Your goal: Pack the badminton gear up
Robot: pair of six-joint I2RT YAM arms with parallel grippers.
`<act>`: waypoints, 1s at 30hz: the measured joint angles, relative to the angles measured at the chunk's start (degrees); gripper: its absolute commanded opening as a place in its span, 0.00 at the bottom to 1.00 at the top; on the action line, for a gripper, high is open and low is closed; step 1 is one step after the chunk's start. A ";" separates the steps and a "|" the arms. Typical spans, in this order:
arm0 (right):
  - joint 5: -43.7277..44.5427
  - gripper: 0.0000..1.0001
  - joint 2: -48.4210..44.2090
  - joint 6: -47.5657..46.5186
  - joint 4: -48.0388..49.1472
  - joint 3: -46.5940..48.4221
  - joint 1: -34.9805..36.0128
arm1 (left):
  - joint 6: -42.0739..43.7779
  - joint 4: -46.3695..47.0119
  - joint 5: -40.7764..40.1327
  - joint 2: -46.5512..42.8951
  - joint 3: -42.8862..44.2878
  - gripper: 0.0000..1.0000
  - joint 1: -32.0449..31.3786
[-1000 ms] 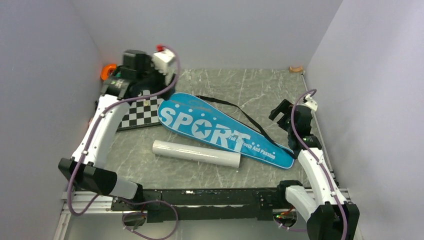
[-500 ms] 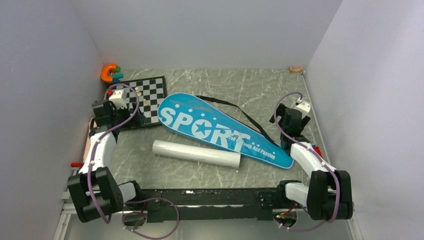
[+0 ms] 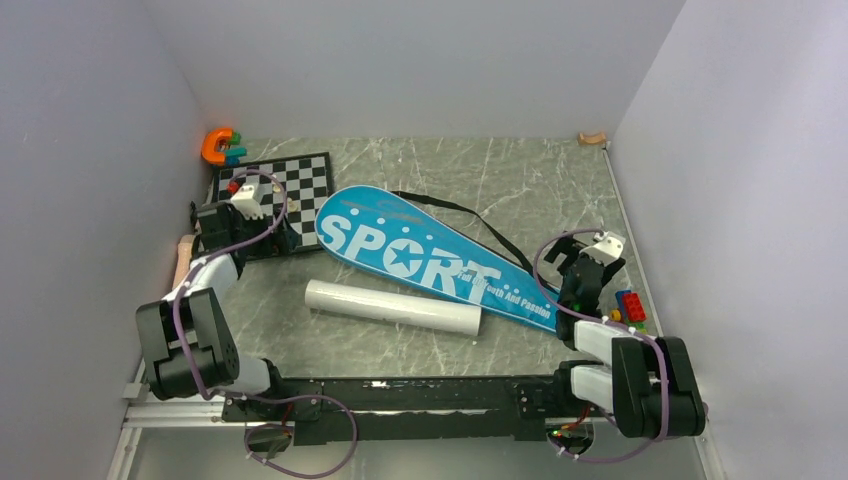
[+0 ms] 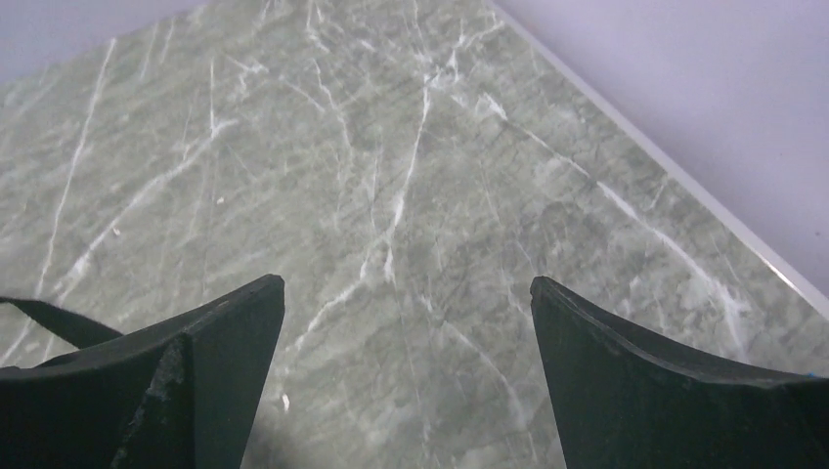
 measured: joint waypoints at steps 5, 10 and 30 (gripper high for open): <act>0.68 1.00 2.23 -1.09 6.60 -0.44 0.00 | -0.26 7.87 -3.17 -3.23 -6.62 0.99 -0.44; 1.62 1.00 4.68 -1.70 11.41 -0.94 0.00 | -0.24 24.20 -3.93 -6.58 -15.67 0.99 -0.66; 0.39 1.00 17.38 -10.01 28.87 -2.78 5.14 | -2.67 53.99 -11.19 -6.36 -28.52 1.00 -3.76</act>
